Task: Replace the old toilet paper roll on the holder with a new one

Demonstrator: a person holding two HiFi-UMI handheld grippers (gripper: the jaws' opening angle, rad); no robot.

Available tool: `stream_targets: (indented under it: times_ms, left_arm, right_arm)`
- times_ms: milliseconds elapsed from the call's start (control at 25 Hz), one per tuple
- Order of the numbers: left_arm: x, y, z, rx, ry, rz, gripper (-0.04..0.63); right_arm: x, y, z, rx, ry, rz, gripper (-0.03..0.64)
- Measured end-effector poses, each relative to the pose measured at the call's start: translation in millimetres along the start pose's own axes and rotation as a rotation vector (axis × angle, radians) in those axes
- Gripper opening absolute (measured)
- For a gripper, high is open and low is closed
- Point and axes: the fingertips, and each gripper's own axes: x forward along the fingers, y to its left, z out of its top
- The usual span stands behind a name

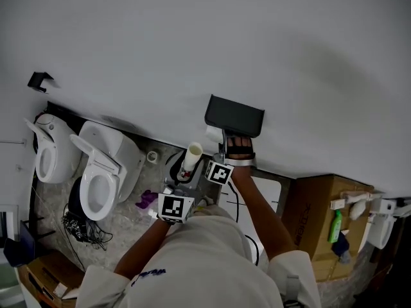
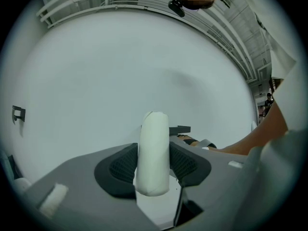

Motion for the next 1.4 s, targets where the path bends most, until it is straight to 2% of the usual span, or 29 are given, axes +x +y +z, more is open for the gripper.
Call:
stream_targets:
  times_ms: [160, 240, 320, 360, 560, 680, 880, 1000, 1080, 1280, 1400]
  left_arm:
    - [-1.0, -1.0, 1.8, 0.015, 0.000, 0.002, 0.201]
    - [-1.4, -2.3, 5.3, 0.019, -0.004, -0.002, 0.201]
    - [-4.2, -1.8, 8.3, 0.023, -0.005, 0.003, 0.201]
    - [-5.3, -1.1, 11.0, 0.025, -0.009, 0.006, 0.201]
    - [-8.0, 15.9, 16.9, 0.022, -0.021, 0.032, 0.201]
    - [-9.4, 24.4, 17.4, 0.015, -0.019, 0.052, 0.201]
    - [-11.1, 32.9, 25.3, 0.019, -0.040, 0.038, 0.201]
    - [-15.3, 37.1, 27.6, 0.019, -0.035, 0.032, 0.201]
    - [-17.2, 37.4, 28.6, 0.020, -0.029, 0.023, 0.201]
    - [-15.7, 24.7, 28.9, 0.033, -0.018, -0.027, 0.201]
    - [-15.5, 15.2, 30.8, 0.038, -0.019, -0.055, 0.201]
  right_arm:
    - [1.0, -1.7, -1.2, -0.012, 0.007, -0.021, 0.296]
    - [2.2, 3.7, -0.2, 0.018, 0.012, 0.023, 0.320]
    - [-1.2, 10.3, -1.6, 0.078, 0.023, 0.087, 0.422]
    - [-5.6, 8.7, -6.4, 0.104, 0.037, 0.087, 0.437]
    - [-45.6, -1.6, -31.0, 0.259, 0.071, 0.040, 0.450]
    - [-76.4, -11.4, -41.7, 0.446, 0.055, 0.048, 0.448]
    - [-128.8, -42.7, -68.2, 0.764, 0.042, 0.011, 0.430]
    - [-154.3, -53.5, -81.4, 0.909, 0.045, -0.017, 0.401]
    - [-165.4, -64.2, -85.4, 0.988, 0.030, -0.035, 0.376]
    - [-177.5, -83.3, -94.4, 1.099, -0.033, -0.091, 0.249]
    - [-183.6, -93.0, -99.2, 1.216, -0.049, -0.116, 0.225]
